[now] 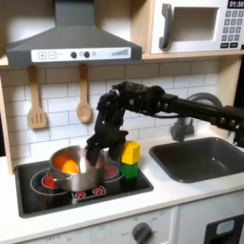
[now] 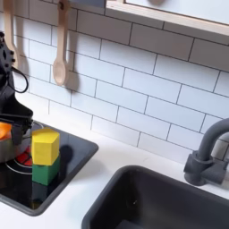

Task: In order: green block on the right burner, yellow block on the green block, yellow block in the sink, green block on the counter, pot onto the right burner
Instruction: 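Take the yellow block off the green block and put it in the sink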

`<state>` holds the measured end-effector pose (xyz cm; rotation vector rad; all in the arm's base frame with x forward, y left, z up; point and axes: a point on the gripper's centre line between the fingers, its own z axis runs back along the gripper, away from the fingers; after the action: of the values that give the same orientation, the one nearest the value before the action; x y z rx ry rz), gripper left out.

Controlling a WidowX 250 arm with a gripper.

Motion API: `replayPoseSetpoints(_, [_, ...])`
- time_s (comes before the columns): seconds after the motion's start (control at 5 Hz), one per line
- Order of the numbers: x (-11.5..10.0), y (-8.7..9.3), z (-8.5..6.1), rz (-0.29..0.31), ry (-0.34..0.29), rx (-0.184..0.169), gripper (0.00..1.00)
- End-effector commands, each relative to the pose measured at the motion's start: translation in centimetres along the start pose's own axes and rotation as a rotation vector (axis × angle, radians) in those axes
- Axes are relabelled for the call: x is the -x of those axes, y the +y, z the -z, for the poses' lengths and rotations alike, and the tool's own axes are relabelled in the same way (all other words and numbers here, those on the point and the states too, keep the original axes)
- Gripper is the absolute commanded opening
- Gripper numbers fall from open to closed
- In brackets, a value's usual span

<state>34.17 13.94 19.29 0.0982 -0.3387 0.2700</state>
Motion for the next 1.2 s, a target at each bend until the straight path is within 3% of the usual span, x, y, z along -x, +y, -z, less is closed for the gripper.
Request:
replayPoseSetpoints(0.0, [0.8,-1.0,-0.3,0.006,0.023,0.027,1.00])
replayPoseSetpoints(0.6, [1.7,-2.9,-0.5,0.043,0.027,0.048,1.00])
replayPoseSetpoints(1.0, [1.4,-2.9,-0.7,0.026,0.017,0.046,1.00])
